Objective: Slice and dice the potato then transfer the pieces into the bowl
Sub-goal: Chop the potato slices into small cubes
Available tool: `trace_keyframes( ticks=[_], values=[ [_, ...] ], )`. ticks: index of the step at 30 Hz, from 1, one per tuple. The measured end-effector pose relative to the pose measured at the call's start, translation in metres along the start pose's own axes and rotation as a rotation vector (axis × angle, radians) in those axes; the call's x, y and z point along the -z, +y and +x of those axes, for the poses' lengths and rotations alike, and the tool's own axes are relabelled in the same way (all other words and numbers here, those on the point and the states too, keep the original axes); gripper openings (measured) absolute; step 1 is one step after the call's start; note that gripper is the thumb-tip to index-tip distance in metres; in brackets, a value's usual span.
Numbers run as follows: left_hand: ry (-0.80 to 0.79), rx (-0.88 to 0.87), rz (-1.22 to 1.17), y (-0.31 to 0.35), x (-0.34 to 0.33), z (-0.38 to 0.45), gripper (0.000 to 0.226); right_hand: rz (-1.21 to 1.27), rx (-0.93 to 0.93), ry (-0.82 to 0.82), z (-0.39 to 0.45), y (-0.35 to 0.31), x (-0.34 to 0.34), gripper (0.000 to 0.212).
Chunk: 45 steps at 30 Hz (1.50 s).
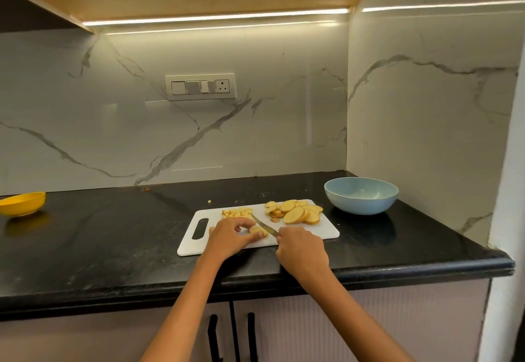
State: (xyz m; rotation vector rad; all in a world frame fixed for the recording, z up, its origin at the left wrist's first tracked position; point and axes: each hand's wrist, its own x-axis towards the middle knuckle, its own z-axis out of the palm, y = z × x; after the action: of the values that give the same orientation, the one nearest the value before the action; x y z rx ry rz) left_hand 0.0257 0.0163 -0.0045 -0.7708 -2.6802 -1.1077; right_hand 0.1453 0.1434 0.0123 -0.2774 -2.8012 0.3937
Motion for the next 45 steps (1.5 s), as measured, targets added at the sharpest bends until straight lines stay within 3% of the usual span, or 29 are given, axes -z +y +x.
trace_keyframes(
  ticks=[35,45],
  values=[
    [0.003,0.004,-0.014,0.007,-0.003,-0.006,0.028,-0.319,0.118,-0.004,-0.019,-0.013,0.006,0.025],
    [0.089,0.016,-0.153,0.007,-0.002,-0.006,0.018,-0.046,-0.037,0.017,-0.017,0.002,0.003,0.022]
  ],
)
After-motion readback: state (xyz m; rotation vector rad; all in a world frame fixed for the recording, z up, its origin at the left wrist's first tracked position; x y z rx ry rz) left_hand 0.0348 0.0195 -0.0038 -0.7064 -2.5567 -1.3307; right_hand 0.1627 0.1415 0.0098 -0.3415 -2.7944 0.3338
